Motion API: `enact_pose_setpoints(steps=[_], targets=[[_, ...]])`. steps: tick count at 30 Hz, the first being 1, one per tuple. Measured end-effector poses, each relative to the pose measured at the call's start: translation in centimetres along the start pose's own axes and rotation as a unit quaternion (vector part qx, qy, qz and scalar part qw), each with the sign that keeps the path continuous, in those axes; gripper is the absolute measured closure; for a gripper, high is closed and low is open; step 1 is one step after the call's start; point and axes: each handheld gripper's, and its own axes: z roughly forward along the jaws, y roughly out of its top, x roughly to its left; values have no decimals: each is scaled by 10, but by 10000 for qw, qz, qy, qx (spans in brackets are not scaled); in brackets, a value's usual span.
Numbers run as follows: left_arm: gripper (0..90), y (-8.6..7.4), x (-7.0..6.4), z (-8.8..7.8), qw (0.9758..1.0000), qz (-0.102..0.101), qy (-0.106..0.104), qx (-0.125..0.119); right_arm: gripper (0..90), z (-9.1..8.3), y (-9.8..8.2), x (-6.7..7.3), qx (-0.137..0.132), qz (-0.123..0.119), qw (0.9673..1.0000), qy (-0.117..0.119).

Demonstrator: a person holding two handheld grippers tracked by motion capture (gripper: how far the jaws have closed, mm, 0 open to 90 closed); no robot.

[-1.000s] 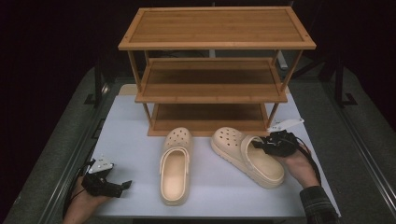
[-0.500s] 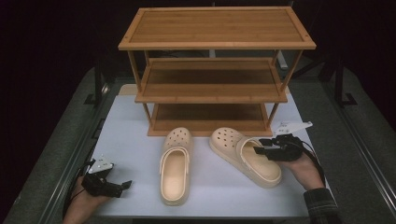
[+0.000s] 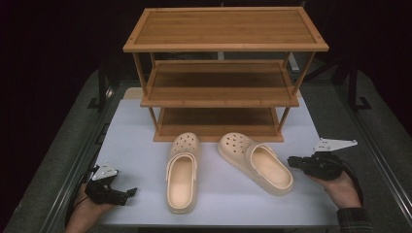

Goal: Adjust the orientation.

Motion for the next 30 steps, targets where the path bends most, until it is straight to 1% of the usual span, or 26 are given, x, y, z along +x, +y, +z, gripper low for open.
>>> enact_pose_setpoints(steps=[1, 3, 5, 6, 7, 9, 11, 16, 19, 22, 24, 25, 27, 28, 29, 30], targets=[[0, 0, 0, 0, 10000, 0, -4, -2, 896, 4, -6, -7, 87, 72, 9999, 10], [0, 0, 0, 0, 10000, -1, -5, -3, 898, 10, -9, -11, 200, 96, 9997, 75], [0, 0, 0, 0, 10000, -2, -6, -2, 898, 17, -11, -12, 311, 79, 9994, 93], [0, 0, 0, 0, 10000, -2, -6, -2, 898, 17, -11, -12, 311, 79, 9994, 93], [0, 0, 0, 0, 10000, -2, -8, -4, 898, 23, -12, -12, 414, 36, 9990, 136], [0, 0, 0, 0, 10000, 2, -5, -3, 898, 27, -12, -10, 498, 24, 9986, 176], [0, 0, 0, 0, 10000, 2, -5, -5, 898, 28, -11, -9, 511, -11, 9985, 175], [0, 0, 0, 0, 10000, -1, -7, -4, 898, 28, -13, -7, 510, 28, 9984, 253], [0, 0, 0, 0, 10000, 1, -7, -2, 898, 28, -13, -4, 527, -13, 9982, 286], [0, 0, 0, 0, 10000, 2, -6, -3, 898, 31, -12, 1, 546, -32, 9977, 409], [0, 0, 0, 0, 10000, 2, -7, -4, 898, 32, -12, 3, 553, -48, 9974, 449], [0, 0, 0, 0, 10000, 0, -8, -4, 898, 34, -11, 8, 575, -89, 9970, 503], [0, 0, 0, 0, 10000, 0, -6, -5, 898, 36, -10, 13, 602, -153, 9965, 553], [0, 0, 0, 0, 10000, 0, -6, -5, 898, 36, -10, 13, 602, -153, 9965, 553], [0, 0, 0, 0, 10000, 1, -5, -5, 898, 39, -8, 18, 627, -207, 9960, 600], [0, 0, 0, 0, 10000, 1, -6, -5, 899, 40, -8, 21, 633, -237, 9957, 637]])
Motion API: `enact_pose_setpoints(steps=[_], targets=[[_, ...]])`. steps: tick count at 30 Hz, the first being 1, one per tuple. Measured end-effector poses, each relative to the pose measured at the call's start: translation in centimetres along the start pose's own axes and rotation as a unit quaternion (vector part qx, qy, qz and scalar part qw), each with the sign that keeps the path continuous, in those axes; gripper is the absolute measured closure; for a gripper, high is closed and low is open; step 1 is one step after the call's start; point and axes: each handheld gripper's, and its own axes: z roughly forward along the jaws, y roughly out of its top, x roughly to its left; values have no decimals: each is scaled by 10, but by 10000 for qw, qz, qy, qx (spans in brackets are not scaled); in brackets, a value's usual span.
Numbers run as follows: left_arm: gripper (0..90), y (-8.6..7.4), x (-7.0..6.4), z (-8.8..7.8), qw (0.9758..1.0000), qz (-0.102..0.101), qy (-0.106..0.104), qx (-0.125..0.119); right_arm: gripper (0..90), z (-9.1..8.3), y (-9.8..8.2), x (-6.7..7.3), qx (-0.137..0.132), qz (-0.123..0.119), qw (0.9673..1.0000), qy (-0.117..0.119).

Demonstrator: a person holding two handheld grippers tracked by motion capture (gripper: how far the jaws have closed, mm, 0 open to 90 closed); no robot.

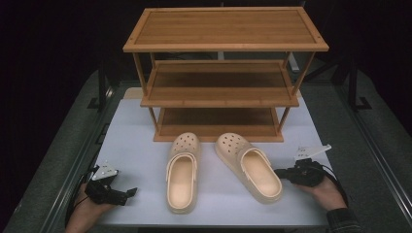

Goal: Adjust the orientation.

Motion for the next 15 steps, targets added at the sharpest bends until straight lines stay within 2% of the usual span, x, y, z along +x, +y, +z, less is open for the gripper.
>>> enact_pose_setpoints(steps=[10, 13, 15], targets=[[0, 0, 0, 0, 10000, 1, -1, 3, 898, 9, 5, 22, 70, -284, 9993, 230], [0, 0, 0, 0, 10000, 6, -1, 8, 898, 16, 11, 30, 20, -370, 9985, 392], [0, 0, 0, 0, 10000, 3, -1, 3, 898, 18, 13, 33, 44, -429, 9982, 406]])
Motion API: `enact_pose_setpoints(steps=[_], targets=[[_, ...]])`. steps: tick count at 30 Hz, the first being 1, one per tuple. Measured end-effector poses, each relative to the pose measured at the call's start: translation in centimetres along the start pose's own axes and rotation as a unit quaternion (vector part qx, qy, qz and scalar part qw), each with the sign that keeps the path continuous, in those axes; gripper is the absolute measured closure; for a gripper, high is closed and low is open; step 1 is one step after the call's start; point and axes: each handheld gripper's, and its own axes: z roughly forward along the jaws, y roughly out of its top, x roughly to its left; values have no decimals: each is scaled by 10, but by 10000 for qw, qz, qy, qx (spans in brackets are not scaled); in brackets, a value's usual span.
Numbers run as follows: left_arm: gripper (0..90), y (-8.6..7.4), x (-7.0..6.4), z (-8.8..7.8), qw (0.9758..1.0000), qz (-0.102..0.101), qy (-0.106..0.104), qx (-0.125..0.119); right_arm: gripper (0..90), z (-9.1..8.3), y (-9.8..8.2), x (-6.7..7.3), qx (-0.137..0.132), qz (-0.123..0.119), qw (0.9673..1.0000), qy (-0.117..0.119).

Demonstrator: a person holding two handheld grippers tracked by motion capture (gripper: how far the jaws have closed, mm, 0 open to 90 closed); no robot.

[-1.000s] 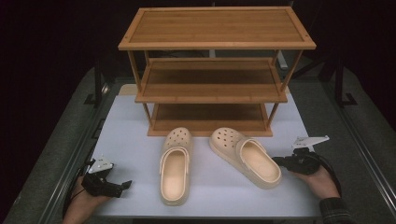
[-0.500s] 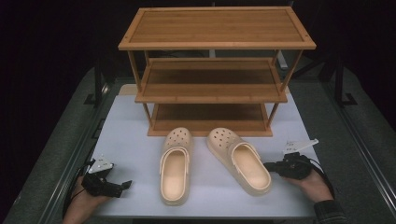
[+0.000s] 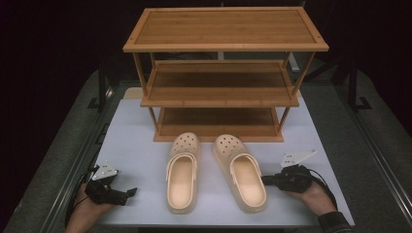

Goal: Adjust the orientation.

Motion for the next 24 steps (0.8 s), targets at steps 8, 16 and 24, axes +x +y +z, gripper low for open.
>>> enact_pose_setpoints(steps=[8, 16, 24], targets=[[0, 0, 0, 0, 10000, 3, -2, 2, 898, 22, 13, 15, 132, -259, 9993, 220], [0, 0, 0, 0, 10000, 4, 0, 8, 898, 35, 24, 18, 179, -363, 9990, 198], [0, 0, 0, 0, 10000, 2, 2, 1, 835, 28, 19, 13, 135, -243, 9996, -9]])
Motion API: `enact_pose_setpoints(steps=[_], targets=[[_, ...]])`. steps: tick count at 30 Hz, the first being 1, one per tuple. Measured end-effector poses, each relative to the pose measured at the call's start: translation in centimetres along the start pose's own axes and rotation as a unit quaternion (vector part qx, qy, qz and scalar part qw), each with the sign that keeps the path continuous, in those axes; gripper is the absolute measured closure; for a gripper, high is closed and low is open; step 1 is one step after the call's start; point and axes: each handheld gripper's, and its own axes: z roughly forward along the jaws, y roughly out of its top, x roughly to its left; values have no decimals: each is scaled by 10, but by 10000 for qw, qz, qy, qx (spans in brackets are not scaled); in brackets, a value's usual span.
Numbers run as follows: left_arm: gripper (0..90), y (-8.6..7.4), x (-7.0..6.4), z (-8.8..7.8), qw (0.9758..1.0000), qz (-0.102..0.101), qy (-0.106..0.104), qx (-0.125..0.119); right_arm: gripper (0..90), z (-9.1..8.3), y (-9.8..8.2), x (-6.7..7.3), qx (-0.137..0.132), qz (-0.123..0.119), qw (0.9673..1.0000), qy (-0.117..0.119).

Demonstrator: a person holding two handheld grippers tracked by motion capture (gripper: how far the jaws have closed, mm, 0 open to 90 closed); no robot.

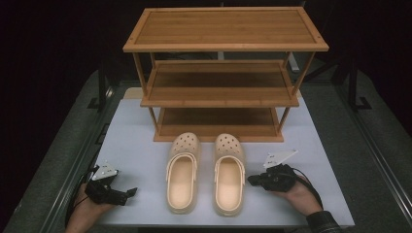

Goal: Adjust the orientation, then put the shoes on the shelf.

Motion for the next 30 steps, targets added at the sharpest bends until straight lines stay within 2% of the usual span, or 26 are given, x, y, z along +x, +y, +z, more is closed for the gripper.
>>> enact_pose_setpoints(steps=[1, 6, 8, 9, 10, 14, 17, 18, 22, 26, 30], targets=[[0, 0, 0, 0, 10000, 0, 0, 0, 835, 0, 0, 0, 0, 0, 10000, 0], [0, 1, 0, 0, 10000, -29, 4, 16, 590, -16, -6, -7, -223, 373, 9984, -363], [0, 2, 1, -1, 9999, -103, -17, 6, 513, -20, -7, -8, -294, 469, 9974, -458], [0, 2, 1, -1, 9999, -103, -17, 6, 513, -20, -7, -8, -294, 469, 9974, -458], [0, 2, 1, -1, 9999, -162, -22, -3, 433, -24, -7, -8, -372, 559, 9963, -536], [0, 5, -1, -3, 9998, -173, -39, -12, 334, -29, -8, -8, -493, 653, 9943, -685], [0, 7, -3, -4, 9998, -193, -63, -39, 286, -33, -8, -7, -557, 723, 9930, -744], [0, 9, -4, -5, 9996, -239, -105, -69, 283, -34, -8, -7, -583, 736, 9928, -750], [0, 16, -8, -7, 9996, -207, -143, -98, 278, -37, -6, -3, -691, 737, 9919, -765], [0, 28, -16, -9, 9990, -207, -272, -273, 275, -40, -4, 0, -792, 743, 9912, -754], [0, 47, -27, -9, 9979, -85, -444, -470, 260, -42, 1, 3, -904, 750, 9904, -733]])
